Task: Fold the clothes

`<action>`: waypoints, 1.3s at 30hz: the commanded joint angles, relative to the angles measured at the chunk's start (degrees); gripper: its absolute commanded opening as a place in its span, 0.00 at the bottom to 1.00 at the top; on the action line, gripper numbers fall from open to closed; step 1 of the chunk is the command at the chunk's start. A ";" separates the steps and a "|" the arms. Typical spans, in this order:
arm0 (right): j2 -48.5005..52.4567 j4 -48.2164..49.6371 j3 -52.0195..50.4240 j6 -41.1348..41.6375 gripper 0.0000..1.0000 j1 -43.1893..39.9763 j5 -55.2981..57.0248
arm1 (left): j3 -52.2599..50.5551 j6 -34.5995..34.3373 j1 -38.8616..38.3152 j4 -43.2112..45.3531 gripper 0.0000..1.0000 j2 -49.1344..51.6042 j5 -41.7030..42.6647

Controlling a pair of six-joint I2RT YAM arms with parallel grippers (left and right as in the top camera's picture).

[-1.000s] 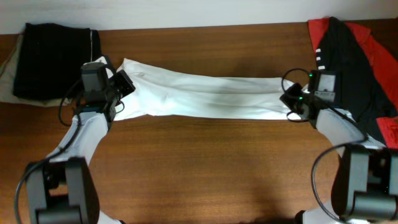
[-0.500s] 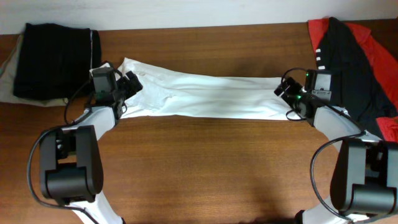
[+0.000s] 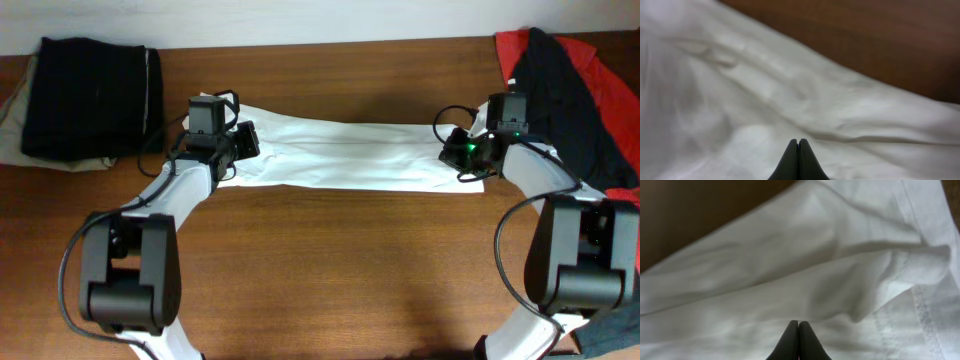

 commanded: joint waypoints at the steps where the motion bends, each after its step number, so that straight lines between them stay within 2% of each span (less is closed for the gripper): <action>1: 3.15 0.63 0.31 0.96 0.04 -0.46 2.67 | 0.07 -0.59 1.75 1.05 0.01 3.85 -2.60; 6: 5.81 -1.38 0.24 3.39 0.04 -2.97 8.41 | 0.04 -0.55 5.84 0.52 0.01 4.83 -10.16; 10: 5.79 -1.62 0.24 3.58 0.04 -3.78 8.63 | 0.04 -0.55 8.94 1.29 0.01 7.91 -10.78; 12: 5.53 -1.84 0.26 4.28 0.04 -3.85 9.11 | 0.09 -0.57 10.16 1.36 0.01 8.04 -16.59; 13: 4.87 -2.58 0.35 5.77 0.04 -3.85 10.88 | 0.35 -0.57 10.80 1.33 0.04 7.80 -16.79; 16: 1.31 -3.28 0.35 5.70 0.04 -3.82 11.61 | 2.75 -0.55 11.15 0.66 0.08 4.61 -16.76; 18: -3.85 -5.07 0.35 5.51 0.05 -3.82 11.61 | 3.78 -0.55 10.86 -0.28 0.11 -1.84 -16.74; 19: -5.70 -5.70 0.35 5.18 0.15 -3.82 11.56 | 3.78 -0.55 10.60 -0.48 0.17 -4.26 -16.68; 20: -8.57 -6.82 0.35 3.89 0.51 -3.85 11.61 | 3.78 -0.57 10.40 -1.25 0.27 -7.45 -15.50; 21: -10.14 -7.28 0.35 3.67 0.79 -3.85 11.58 | 3.78 -0.59 10.19 -2.47 0.38 -8.87 -14.88; 22: -11.76 -7.87 0.35 3.50 0.98 -3.85 11.58 | 3.78 -0.57 10.05 -4.13 0.56 -9.73 -13.35; 23: -12.85 -8.39 0.35 3.52 0.99 -3.85 11.56 | 3.78 -0.59 9.84 -5.66 0.60 -9.75 -11.43; 24: -13.42 -8.70 0.35 3.52 0.99 -3.82 11.30 | 3.74 -0.57 9.51 -8.70 0.75 -9.73 -7.91; 26: -13.40 -8.68 0.35 3.54 0.99 -3.82 9.94 | 3.74 -0.59 8.92 -12.70 0.97 -9.73 -3.78; 28: -13.35 -7.80 0.35 3.52 0.99 -3.82 8.63 | 3.74 -0.55 7.61 -17.29 0.99 -9.75 4.70; 29: -13.29 -7.87 0.35 3.50 0.99 -3.91 9.35 | 3.74 -0.50 6.29 -19.15 0.99 -9.75 5.42; 32: -13.29 -10.01 0.35 3.06 0.99 -8.09 9.62 | 3.74 4.28 1.55 -23.02 0.99 -9.75 2.80; 34: -13.29 -11.67 0.35 0.20 0.99 -12.09 9.64 | 3.74 4.20 0.04 -23.58 0.99 -9.75 -1.25; 37: -12.87 -12.94 -0.02 -2.82 0.99 -14.32 11.19 | 3.74 4.20 0.04 -23.58 0.99 -9.75 -1.31; 39: -10.97 -11.96 -0.42 -8.55 0.99 -14.34 11.10 | 3.74 4.20 0.00 -23.91 0.99 -9.75 -1.29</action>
